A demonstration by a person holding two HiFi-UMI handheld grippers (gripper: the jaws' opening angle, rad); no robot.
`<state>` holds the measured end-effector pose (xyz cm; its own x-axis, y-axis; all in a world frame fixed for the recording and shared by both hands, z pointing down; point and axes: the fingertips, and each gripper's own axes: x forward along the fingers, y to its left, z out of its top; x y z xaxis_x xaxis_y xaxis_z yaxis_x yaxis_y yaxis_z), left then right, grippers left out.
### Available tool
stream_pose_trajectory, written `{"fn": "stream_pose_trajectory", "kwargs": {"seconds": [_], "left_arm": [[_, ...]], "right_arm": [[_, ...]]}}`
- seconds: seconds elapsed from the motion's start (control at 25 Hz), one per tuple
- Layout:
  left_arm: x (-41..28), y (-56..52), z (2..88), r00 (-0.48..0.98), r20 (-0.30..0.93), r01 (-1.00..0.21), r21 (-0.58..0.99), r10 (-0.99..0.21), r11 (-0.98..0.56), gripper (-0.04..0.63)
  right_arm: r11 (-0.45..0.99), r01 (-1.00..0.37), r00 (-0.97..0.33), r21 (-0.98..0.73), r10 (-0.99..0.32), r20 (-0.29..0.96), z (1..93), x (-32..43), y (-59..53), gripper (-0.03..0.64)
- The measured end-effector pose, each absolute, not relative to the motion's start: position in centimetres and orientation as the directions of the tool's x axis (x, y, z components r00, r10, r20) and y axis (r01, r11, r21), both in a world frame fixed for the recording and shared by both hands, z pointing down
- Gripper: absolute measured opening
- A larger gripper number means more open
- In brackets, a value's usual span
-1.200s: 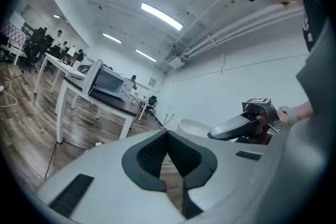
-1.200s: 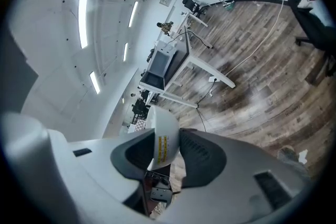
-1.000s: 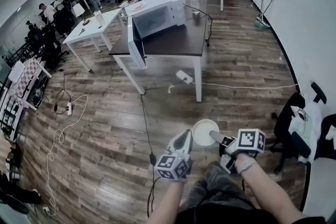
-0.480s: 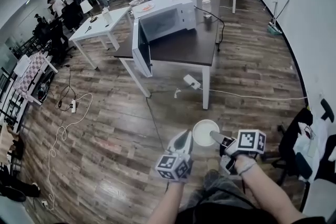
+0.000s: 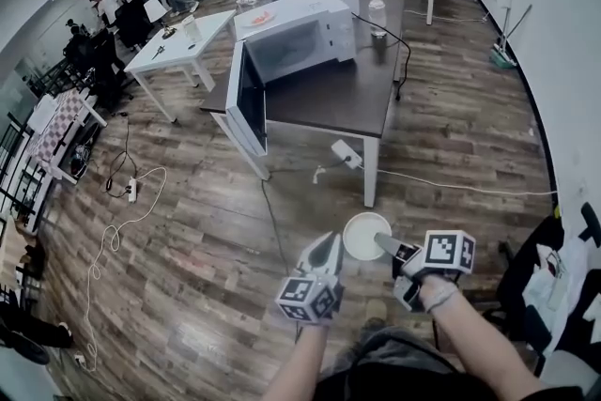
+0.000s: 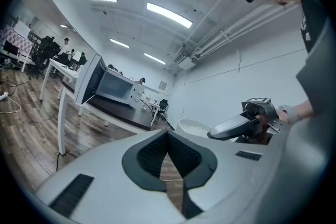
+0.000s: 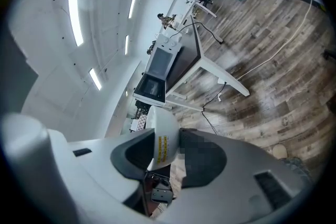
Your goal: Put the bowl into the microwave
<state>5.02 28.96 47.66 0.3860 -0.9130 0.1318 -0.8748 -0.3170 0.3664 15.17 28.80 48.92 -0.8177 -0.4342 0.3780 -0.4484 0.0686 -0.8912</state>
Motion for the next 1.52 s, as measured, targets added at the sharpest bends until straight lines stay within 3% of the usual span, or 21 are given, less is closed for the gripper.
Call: {"fn": "stream_pose_trajectory", "kwargs": {"seconds": [0.92, 1.52], "left_arm": [[7.5, 20.2, 49.3, 0.351, 0.162, -0.889, 0.366, -0.922, -0.274, 0.011], [5.5, 10.7, 48.9, 0.355, 0.16, -0.889, 0.362, -0.921, -0.279, 0.011]], "right_arm": [[0.036, -0.414, -0.839, -0.91, -0.403, 0.366, 50.4, 17.7, 19.9, 0.133], [0.032, -0.413, -0.842, -0.91, -0.393, 0.369, 50.1, 15.2, 11.1, 0.133]]}}
